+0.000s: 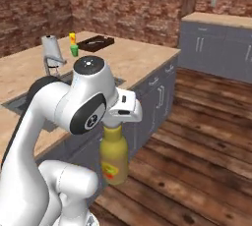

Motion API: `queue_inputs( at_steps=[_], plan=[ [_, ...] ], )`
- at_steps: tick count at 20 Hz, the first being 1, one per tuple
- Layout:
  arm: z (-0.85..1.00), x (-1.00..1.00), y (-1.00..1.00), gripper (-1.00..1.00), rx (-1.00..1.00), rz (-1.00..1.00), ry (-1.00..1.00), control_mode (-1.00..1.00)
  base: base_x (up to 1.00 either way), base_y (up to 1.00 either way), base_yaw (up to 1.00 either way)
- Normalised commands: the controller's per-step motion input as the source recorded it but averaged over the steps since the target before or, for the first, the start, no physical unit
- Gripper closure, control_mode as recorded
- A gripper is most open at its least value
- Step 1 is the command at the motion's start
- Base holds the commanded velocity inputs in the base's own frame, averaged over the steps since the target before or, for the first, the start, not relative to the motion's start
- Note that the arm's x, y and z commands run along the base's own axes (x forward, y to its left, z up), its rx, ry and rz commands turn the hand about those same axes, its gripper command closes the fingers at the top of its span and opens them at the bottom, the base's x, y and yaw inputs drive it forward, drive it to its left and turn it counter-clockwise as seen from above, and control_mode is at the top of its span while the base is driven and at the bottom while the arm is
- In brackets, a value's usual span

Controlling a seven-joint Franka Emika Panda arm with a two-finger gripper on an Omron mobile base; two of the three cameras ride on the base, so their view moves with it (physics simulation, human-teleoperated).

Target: Place the drinks on the dining counter in a tight cluster.

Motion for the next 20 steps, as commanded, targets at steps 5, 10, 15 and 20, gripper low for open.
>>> queue_inputs(
  at_steps=[5,10,15,20],
  plan=[
    [0.0,0.0,0.0,1.0,0.0,0.0,0.0,1.0,0.0,-0.28,0.81],
    [0.0,0.0,0.0,1.0,0.0,0.0,0.0,1.0,0.0,-0.34,0.82],
    [0.0,0.0,0.0,1.0,0.0,0.0,0.0,1.0,0.0,-0.74,0.69],
    [0.0,0.0,0.0,1.0,0.0,0.0,0.0,1.0,0.0,-1.0,0.32]
  ],
)
